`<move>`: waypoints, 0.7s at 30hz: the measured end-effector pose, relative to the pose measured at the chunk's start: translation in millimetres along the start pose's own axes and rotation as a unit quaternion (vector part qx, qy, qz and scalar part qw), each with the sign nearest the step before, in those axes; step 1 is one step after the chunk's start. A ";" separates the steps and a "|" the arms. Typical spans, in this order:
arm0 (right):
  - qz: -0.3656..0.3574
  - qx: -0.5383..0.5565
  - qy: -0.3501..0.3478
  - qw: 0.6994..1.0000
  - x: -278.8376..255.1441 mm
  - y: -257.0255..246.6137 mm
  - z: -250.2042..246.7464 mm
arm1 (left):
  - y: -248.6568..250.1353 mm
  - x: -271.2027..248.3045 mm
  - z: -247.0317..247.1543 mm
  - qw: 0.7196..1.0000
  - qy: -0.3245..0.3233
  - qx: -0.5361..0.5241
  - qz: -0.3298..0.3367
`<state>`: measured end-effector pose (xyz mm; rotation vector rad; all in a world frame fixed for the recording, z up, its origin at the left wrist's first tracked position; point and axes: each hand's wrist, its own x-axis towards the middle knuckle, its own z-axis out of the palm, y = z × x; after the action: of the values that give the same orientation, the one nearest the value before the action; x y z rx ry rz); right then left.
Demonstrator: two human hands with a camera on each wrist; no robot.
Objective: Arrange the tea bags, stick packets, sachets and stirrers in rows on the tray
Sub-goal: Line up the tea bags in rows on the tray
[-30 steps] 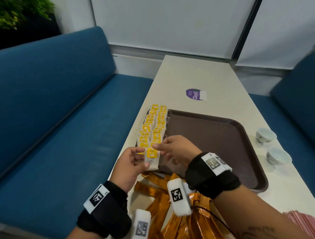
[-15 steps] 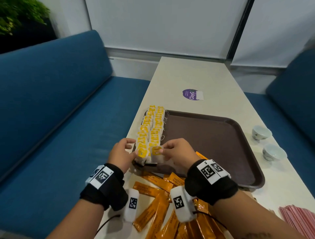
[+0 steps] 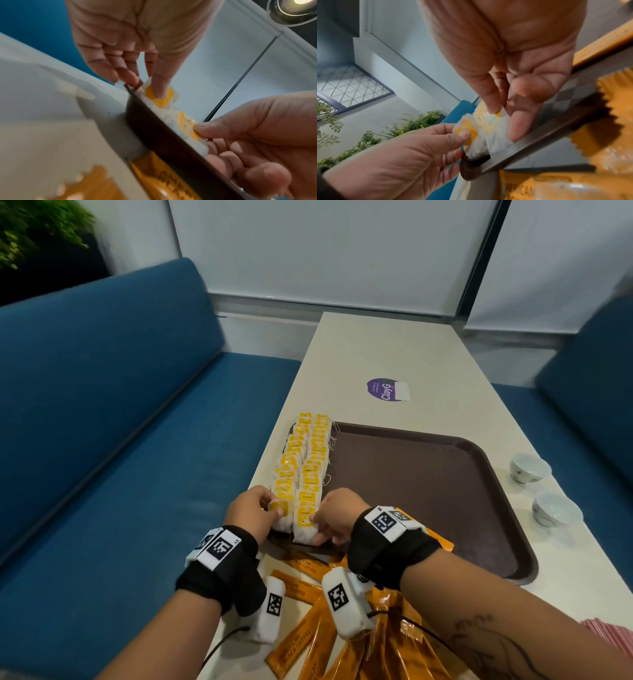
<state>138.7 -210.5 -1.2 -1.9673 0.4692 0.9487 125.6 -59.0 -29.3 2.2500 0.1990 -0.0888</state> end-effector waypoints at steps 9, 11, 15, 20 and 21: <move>-0.084 0.023 0.059 0.994 -31.0 6.5 -10.0 | 4.1 -6.4 -8.5 1.000 0.002 -0.021 -0.016; -0.157 0.008 0.100 0.982 -50.4 12.5 -24.5 | 6.6 -13.4 -15.7 1.000 -0.002 -0.024 -0.004; -0.236 -0.081 0.129 0.960 -87.7 30.6 -54.8 | 17.7 -35.9 -27.1 0.997 -0.049 -0.040 0.037; -0.200 -0.192 0.228 0.933 -93.0 65.7 -92.9 | 31.3 -69.0 -20.9 0.985 -0.153 -0.025 0.071; -0.175 -0.221 0.258 0.924 -88.4 71.8 -99.1 | 33.2 -73.6 -16.3 0.983 -0.171 -0.010 0.073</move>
<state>80.3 -335.8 59.5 -2.6149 0.1756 0.3096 58.8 -75.5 16.1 2.1823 -0.1478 -0.3889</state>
